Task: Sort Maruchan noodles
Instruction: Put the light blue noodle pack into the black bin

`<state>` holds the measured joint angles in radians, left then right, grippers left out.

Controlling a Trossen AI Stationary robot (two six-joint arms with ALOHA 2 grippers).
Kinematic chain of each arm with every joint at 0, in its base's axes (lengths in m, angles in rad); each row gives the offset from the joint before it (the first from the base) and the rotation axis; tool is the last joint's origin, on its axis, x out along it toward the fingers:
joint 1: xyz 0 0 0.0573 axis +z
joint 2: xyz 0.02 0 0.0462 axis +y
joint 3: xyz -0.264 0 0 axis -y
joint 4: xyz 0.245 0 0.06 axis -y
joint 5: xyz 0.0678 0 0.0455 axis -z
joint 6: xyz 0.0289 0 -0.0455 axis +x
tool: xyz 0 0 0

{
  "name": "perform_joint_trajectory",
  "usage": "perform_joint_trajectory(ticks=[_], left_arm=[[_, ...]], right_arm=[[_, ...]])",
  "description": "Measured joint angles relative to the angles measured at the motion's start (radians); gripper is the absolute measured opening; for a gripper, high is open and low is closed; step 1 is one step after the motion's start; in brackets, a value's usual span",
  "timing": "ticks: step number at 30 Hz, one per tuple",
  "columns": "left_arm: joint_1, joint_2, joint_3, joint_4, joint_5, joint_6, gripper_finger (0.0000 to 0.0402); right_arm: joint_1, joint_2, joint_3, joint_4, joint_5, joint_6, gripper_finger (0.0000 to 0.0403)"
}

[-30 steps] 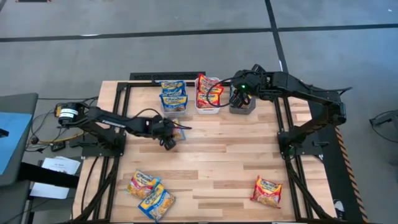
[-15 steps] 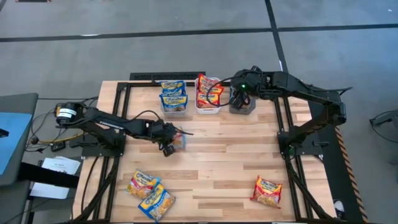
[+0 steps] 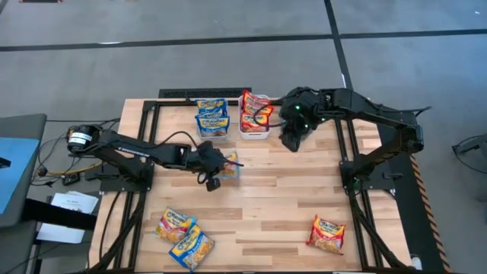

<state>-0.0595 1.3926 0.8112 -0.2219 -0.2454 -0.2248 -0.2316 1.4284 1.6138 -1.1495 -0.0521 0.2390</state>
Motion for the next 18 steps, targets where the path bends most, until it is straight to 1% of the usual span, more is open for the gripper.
perform_joint_trajectory(ticks=[1,3,7,11,14,18], left_arm=[[-0.001,0.0,0.01,0.001,-0.002,0.013,0.0],[-0.001,-0.001,0.026,0.001,-0.003,0.037,0.0],[0.0,-0.001,0.06,0.001,-0.004,0.095,0.0],[0.0,-0.002,0.099,-0.013,-0.013,0.143,0.0],[0.0,-0.002,0.13,-0.033,-0.022,0.181,0.0],[0.0,-0.002,0.159,-0.039,-0.031,0.242,0.0]], right_arm=[[0.007,0.0,0.0,-0.002,-0.038,0.0,0.0185],[0.023,-0.001,-0.012,0.003,-0.077,0.0,0.0184],[0.057,-0.002,-0.076,-0.011,-0.079,0.011,0.018],[0.077,-0.004,-0.175,0.011,-0.08,0.025,0.0175],[0.081,-0.004,-0.26,0.062,-0.084,0.052,0.0172],[0.078,-0.003,-0.377,0.156,-0.148,0.082,0.0171]])
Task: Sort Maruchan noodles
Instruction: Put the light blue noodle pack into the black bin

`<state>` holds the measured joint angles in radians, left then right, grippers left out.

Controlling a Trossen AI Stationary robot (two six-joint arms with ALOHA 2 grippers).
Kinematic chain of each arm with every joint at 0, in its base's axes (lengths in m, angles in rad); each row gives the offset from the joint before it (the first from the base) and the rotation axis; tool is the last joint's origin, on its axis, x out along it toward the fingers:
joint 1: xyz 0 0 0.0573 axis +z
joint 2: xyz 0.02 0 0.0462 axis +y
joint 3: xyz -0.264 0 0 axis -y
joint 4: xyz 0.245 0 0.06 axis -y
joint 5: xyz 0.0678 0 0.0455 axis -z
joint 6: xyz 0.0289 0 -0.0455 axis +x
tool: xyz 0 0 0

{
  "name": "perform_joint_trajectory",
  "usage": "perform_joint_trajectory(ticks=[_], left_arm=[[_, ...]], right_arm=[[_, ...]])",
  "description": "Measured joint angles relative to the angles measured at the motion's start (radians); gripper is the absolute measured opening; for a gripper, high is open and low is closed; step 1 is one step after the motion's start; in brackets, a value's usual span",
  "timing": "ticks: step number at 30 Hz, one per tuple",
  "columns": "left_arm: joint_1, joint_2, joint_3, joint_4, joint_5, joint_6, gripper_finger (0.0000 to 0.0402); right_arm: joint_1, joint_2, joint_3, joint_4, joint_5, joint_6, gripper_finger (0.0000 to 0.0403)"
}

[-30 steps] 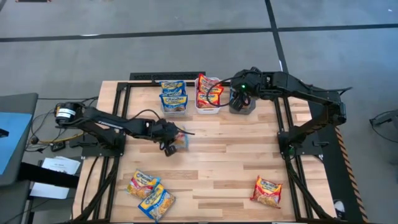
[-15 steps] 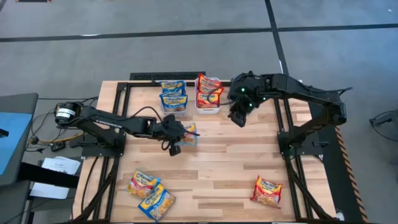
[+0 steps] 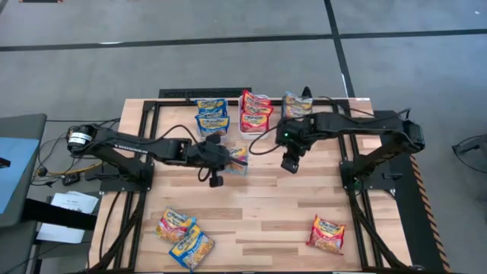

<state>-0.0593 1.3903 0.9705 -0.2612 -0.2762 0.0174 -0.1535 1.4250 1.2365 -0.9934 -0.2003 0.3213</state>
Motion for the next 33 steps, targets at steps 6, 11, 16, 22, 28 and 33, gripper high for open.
perform_joint_trajectory(ticks=[6,11,16,22,28,33], left_arm=[[0.0,0.0,0.049,-0.061,-0.001,0.046,0.0],[0.0,-0.001,0.064,-0.095,-0.027,0.08,0.0],[0.0,-0.001,0.066,-0.101,-0.046,0.085,0.0],[0.0,-0.001,0.066,-0.107,-0.052,0.093,0.0],[0.0,-0.001,0.066,-0.107,-0.065,0.093,0.0],[0.0,-0.001,0.066,-0.107,-0.091,0.083,0.0]], right_arm=[[-0.008,0.0,-0.153,0.251,-0.14,0.044,0.017],[-0.02,0.0,-0.223,0.439,-0.176,0.057,0.017],[-0.029,0.0,-0.249,0.623,-0.173,0.086,0.0171],[-0.07,0.003,-0.249,0.82,-0.141,0.167,0.0171],[-0.138,0.003,-0.249,0.925,-0.139,0.251,0.0172],[-0.183,0.003,-0.249,0.926,-0.138,0.255,0.0172]])
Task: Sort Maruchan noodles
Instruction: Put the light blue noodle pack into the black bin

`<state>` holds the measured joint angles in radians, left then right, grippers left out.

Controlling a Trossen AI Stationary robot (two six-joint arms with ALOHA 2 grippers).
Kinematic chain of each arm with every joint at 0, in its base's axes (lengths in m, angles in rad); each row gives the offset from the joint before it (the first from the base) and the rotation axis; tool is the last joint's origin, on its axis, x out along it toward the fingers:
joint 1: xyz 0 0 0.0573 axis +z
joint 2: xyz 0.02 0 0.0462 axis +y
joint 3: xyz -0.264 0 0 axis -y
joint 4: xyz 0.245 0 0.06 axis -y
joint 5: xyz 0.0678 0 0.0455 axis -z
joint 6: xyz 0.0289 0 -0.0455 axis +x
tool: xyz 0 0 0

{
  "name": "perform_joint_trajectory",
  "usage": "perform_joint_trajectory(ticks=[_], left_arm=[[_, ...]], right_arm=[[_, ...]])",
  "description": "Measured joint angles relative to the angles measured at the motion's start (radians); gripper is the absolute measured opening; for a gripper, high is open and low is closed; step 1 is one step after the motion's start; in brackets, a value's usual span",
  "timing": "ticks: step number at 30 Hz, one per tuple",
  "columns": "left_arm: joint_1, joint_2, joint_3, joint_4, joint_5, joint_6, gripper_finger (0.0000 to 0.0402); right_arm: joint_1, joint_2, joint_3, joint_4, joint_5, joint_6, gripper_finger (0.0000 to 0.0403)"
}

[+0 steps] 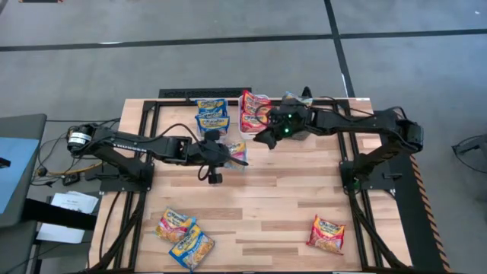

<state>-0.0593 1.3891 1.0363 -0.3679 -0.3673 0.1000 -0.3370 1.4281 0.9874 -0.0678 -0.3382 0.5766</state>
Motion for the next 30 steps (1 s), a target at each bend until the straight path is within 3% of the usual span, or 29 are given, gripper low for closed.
perform_joint_trajectory(ticks=[14,30], left_arm=[[0.003,0.0,0.0,0.041,-0.063,-0.004,0.0],[0.003,0.0,0.001,0.188,-0.067,0.112,0.0]], right_arm=[[-0.032,0.0,0.0,0.002,-0.045,0.129,0.0225],[0.01,0.0,0.0,0.066,-0.023,0.264,0.0228]])
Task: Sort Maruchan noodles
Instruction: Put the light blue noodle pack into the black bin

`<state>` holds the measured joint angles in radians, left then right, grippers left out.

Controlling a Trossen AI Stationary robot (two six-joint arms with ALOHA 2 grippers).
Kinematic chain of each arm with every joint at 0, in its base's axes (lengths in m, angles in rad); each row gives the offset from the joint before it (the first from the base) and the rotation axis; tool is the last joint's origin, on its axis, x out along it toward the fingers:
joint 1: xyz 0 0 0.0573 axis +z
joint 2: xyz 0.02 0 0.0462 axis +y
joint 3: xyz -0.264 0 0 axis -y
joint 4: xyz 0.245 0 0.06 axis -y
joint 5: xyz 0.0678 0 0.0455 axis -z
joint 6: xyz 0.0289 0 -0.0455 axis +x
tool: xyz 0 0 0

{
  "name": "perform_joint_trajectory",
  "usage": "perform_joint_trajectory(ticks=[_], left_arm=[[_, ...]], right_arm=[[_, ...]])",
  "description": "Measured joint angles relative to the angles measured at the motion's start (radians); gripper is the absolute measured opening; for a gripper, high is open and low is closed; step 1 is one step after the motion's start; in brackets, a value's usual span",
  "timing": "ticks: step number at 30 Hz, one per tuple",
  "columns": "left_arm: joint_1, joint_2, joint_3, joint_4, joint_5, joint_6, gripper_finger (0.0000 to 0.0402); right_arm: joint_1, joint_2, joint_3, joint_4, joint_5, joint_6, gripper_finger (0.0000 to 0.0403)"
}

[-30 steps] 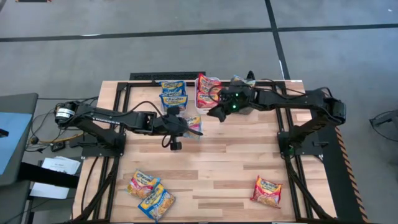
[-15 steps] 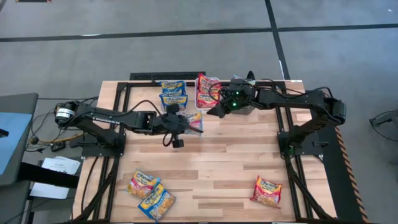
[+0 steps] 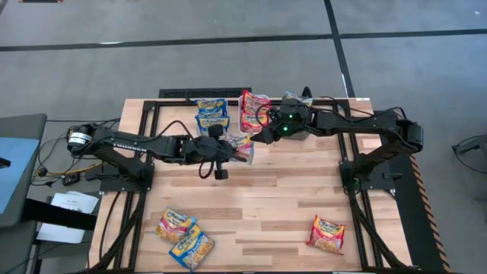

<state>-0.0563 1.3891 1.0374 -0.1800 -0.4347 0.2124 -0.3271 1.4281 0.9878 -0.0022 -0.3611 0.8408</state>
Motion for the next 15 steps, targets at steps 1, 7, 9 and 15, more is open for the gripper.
perform_joint_trajectory(ticks=[1,7,9,15], left_arm=[[0.0,0.0,0.0,0.006,0.0,0.01,0.0],[0.001,0.0,0.0,0.024,-0.001,0.038,0.0],[0.001,0.0,0.0,0.024,0.0,0.046,0.0],[0.0,0.0,0.0,0.07,0.008,0.086,0.0]], right_arm=[[0.0,0.0,0.0,0.0,0.0,0.004,0.0228],[0.007,0.0,0.0,0.023,0.003,0.044,0.0228],[0.014,0.0,0.0,0.033,0.006,0.054,0.0228],[0.047,0.0,0.0,0.054,0.034,0.069,0.0228]])
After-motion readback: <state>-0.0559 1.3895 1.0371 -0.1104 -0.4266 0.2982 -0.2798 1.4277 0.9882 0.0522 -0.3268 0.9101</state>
